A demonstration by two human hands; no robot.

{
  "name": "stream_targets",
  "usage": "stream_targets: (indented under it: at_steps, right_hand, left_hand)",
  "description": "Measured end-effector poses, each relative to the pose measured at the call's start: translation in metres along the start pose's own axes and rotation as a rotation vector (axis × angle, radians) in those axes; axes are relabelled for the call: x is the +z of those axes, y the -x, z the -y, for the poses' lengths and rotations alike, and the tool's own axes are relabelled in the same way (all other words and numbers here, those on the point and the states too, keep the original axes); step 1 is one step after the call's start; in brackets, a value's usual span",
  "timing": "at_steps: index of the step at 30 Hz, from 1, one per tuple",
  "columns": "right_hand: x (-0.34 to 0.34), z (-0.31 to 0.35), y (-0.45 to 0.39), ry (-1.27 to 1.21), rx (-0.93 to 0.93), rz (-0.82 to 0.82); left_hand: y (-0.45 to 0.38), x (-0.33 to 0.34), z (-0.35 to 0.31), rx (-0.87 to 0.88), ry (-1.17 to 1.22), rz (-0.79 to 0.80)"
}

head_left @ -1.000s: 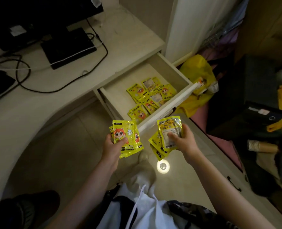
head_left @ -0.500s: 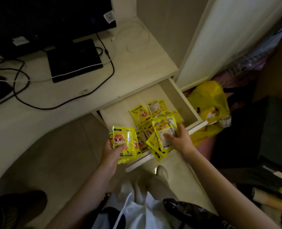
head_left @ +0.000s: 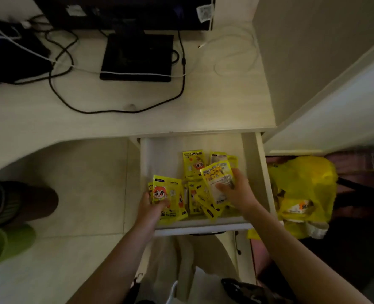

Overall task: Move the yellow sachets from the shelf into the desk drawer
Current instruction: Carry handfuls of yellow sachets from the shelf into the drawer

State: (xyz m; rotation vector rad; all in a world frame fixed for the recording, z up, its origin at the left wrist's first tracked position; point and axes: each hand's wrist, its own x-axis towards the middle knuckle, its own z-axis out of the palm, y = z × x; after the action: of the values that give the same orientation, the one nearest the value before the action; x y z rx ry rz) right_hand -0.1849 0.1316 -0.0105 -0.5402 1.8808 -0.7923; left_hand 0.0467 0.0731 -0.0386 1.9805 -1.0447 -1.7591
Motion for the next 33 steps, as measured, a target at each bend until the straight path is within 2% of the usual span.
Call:
stream_targets:
  at_steps: [7, 16, 20, 27, 33]
  right_hand:
    - [0.024, 0.008, -0.058, 0.140, -0.072, 0.098]
    - [0.076, 0.017, -0.137, 0.381, -0.085, 0.218]
    - [0.085, 0.011, -0.163, 0.480, -0.058, 0.296]
    - [0.086, 0.000, -0.188, 0.542, -0.075, 0.209]
    - [0.083, -0.012, -0.183, 0.683, -0.085, 0.137]
  left_hand:
    - [-0.039, 0.017, -0.014, 0.015, -0.075, -0.062]
    - [-0.109, 0.033, -0.017, 0.025, -0.130, -0.030]
    - [-0.131, 0.045, -0.014, -0.033, -0.100, -0.028]
    - [-0.159, 0.050, -0.015, -0.084, -0.052, -0.025]
    - [-0.160, 0.047, -0.012, -0.025, -0.212, -0.023]
